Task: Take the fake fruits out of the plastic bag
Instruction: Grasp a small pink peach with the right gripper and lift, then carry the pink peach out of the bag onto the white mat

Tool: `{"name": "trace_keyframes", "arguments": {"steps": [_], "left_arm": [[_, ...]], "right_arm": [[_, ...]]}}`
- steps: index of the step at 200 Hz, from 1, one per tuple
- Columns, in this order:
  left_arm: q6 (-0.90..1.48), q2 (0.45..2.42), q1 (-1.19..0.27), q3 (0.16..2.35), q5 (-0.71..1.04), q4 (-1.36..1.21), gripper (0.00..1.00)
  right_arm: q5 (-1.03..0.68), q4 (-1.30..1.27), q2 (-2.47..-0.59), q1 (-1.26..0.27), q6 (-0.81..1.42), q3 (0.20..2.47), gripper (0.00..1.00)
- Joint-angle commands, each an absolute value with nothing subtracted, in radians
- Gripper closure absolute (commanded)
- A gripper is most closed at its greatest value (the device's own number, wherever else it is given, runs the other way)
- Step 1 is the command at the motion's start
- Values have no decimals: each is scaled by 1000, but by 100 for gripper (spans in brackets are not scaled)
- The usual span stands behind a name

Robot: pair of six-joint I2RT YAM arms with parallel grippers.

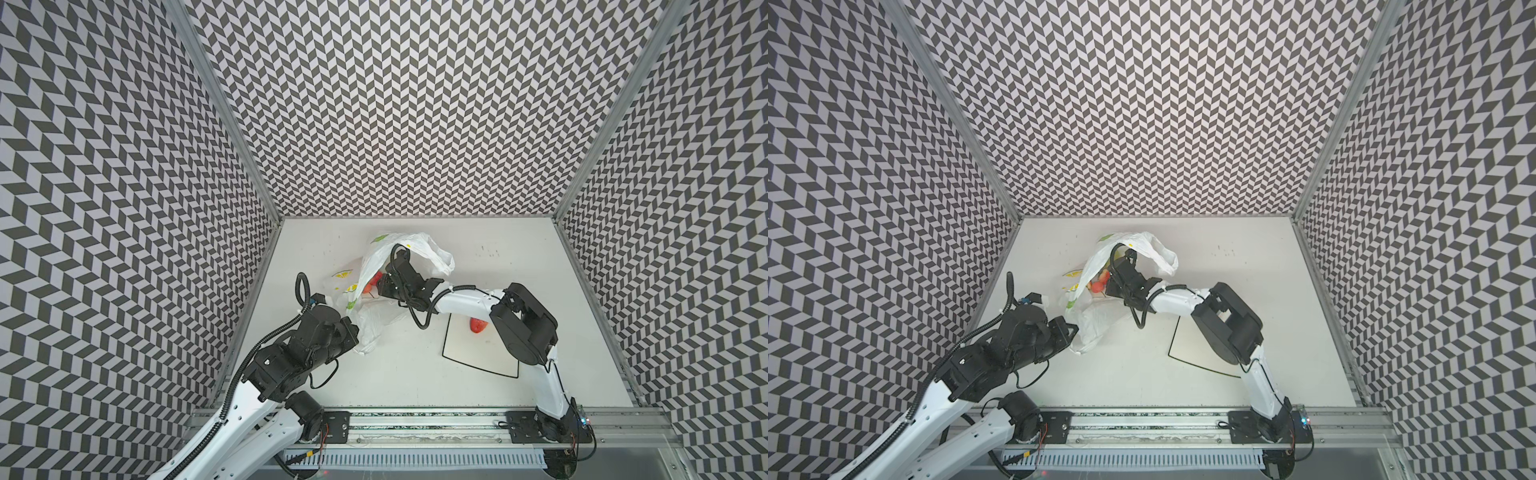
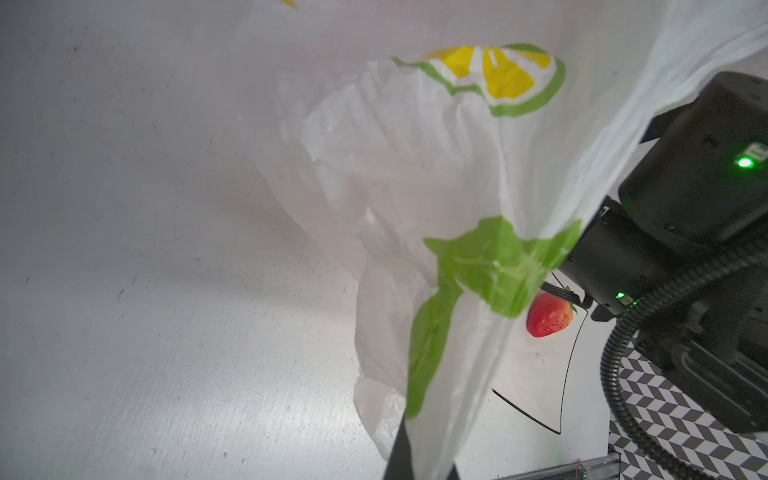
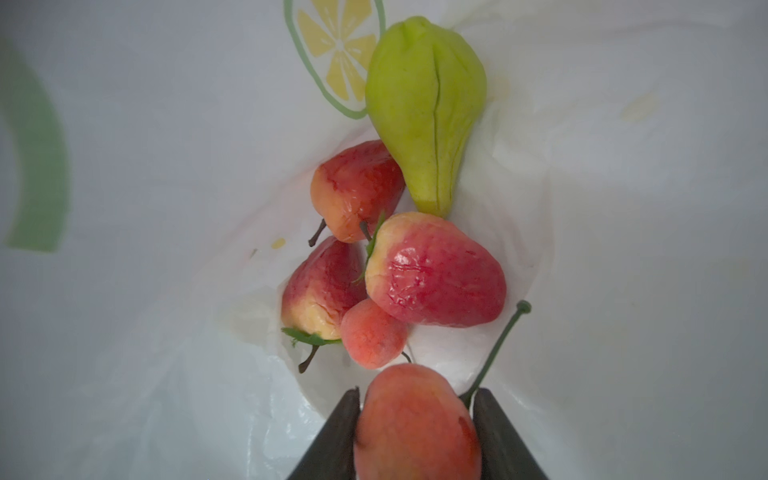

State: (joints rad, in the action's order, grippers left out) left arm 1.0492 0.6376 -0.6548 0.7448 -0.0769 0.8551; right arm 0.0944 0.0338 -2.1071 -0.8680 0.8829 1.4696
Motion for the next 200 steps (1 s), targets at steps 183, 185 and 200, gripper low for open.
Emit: {"name": "trace_keyframes", "arguments": {"steps": [183, 185, 200], "left_arm": [[1079, 674, -661, 735, -114, 724, 100], [1081, 674, -660, 734, -114, 723, 100], [1085, 666, -661, 727, -117, 717, 100]], "right_arm": [[83, 180, -1165, -991, 628, 756, 57], [93, 195, -1150, -992, 634, 751, 57], [178, 297, -1049, -989, 696, 698, 57]]}}
